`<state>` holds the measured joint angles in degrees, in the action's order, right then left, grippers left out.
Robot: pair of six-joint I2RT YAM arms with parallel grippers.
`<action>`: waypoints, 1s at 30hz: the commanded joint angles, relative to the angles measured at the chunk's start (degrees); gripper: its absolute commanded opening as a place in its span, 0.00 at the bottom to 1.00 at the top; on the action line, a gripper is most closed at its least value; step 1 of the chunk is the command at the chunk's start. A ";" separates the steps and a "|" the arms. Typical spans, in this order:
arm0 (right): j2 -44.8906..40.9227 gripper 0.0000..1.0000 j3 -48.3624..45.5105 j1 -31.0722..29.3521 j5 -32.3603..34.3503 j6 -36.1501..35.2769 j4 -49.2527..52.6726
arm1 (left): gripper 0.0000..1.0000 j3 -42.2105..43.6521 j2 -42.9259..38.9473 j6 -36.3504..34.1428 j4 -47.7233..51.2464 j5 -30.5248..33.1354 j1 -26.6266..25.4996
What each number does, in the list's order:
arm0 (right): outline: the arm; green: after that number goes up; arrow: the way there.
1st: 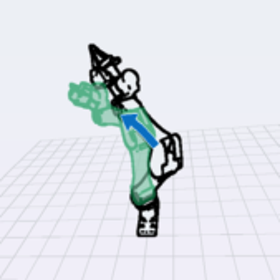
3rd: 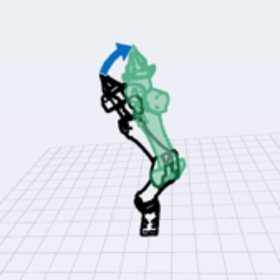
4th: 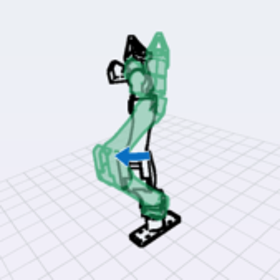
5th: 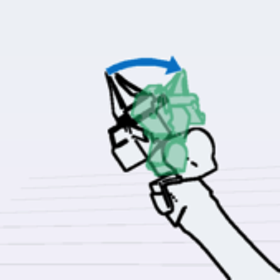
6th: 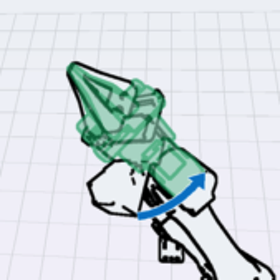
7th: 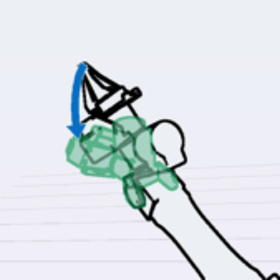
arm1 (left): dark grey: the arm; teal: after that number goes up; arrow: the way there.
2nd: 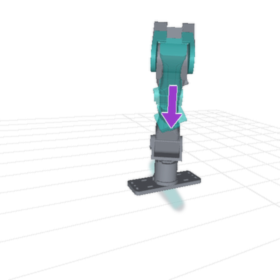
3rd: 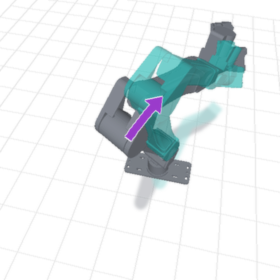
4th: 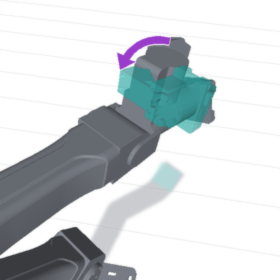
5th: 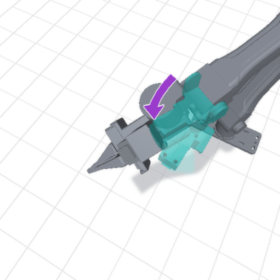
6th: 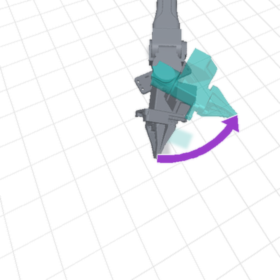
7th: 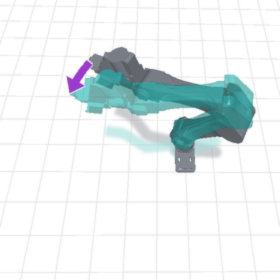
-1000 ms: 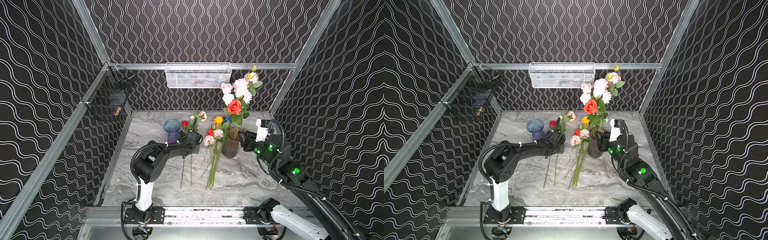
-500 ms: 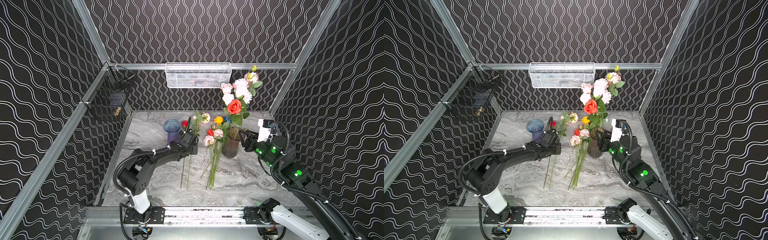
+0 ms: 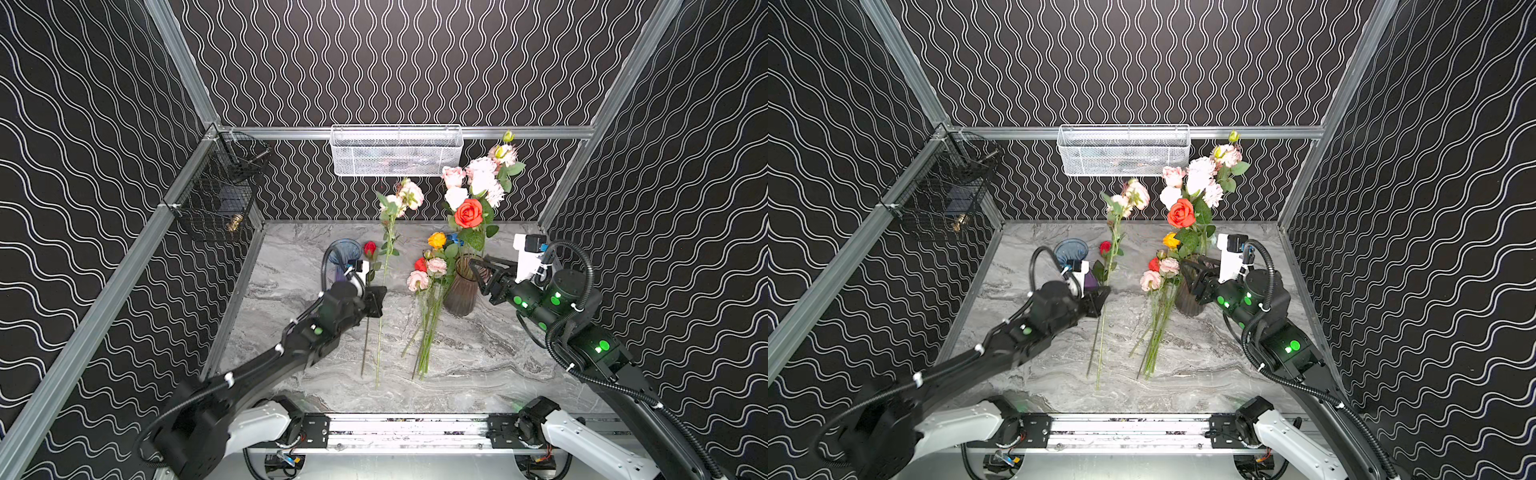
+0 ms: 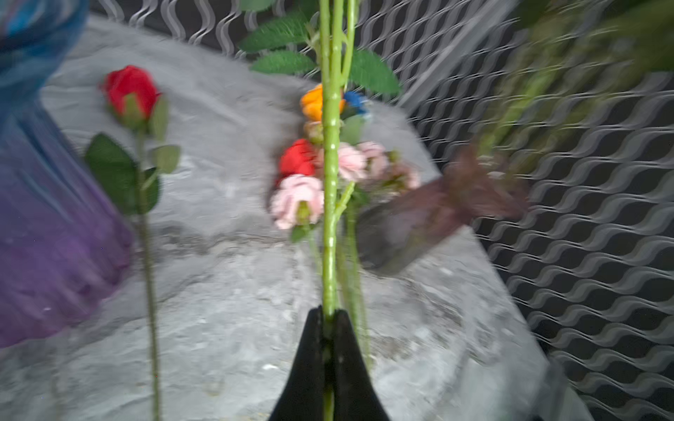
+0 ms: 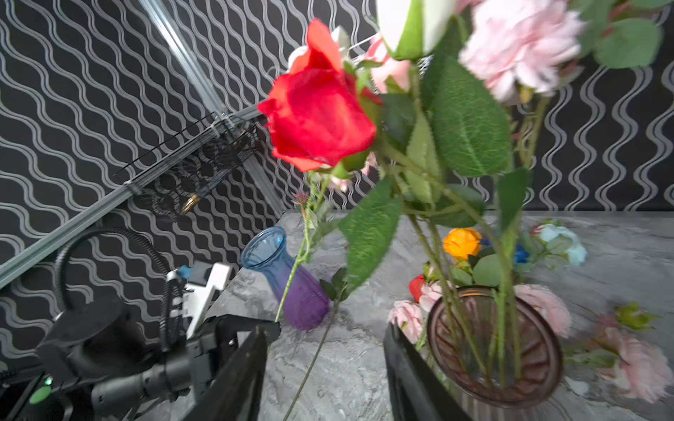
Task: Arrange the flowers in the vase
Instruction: 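Lift the pink carnation with the left gripper toward the right gripper, then swing the right gripper to the carnation stem and close on it, then raise the pink carnation above the mauve vase with the right gripper while left releases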
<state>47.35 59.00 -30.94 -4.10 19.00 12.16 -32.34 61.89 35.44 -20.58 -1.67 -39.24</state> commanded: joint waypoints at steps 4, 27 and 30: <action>4.16 0.58 5.14 -3.39 -5.99 0.27 -1.86 | 0.00 7.86 -6.14 -4.11 -30.58 -0.89 -1.50; 27.38 0.53 19.07 -18.46 -5.80 -0.94 -6.62 | 0.00 4.93 -6.62 -3.73 -35.85 -6.41 -3.91; 28.27 0.50 19.04 -18.56 -6.63 -0.66 -7.62 | 0.00 5.07 -6.19 -3.11 -36.43 -6.44 -3.91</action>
<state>75.16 77.49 -49.36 -9.32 17.54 7.73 -27.31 55.53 32.49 -54.30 -7.84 -43.13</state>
